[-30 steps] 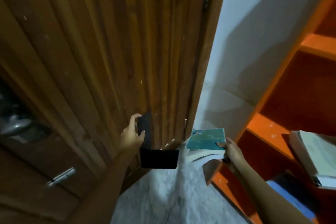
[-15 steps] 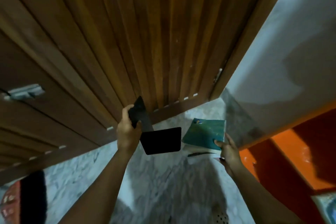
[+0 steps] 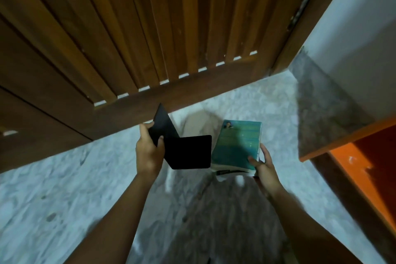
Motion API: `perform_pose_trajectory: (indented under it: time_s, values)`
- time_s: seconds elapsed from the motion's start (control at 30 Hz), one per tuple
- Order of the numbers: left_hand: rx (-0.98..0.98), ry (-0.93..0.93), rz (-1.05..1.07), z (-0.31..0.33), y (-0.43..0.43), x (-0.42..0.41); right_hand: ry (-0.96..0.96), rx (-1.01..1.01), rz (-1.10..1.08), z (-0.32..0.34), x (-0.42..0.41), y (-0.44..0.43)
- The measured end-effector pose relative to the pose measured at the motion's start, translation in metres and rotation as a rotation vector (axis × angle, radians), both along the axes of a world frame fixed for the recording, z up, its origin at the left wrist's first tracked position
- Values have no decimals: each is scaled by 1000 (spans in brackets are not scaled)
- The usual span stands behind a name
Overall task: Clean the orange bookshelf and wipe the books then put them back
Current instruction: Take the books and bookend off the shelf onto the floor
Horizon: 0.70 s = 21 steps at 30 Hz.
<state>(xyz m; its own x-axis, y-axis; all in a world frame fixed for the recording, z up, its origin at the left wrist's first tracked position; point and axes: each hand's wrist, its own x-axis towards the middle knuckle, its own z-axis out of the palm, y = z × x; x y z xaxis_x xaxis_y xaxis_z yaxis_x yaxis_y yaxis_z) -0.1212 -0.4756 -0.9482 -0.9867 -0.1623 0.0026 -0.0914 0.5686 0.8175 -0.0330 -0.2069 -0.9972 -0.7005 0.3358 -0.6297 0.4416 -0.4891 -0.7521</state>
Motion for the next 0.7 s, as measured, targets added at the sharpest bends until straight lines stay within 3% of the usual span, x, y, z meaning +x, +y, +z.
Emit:
perform_pose_trajectory:
  time_s: [0.27, 0.5, 0.7]
  values:
    - [-52, -58, -43, -70, -5, 6, -31, 54, 164, -75, 16, 2]
    - [-71, -105, -107, -91, -8, 17, -127, 521, 380, -92, 20, -1]
    - [-177, 14, -152, -100, -13, 27, -121, 642, 415, -105, 21, -2]
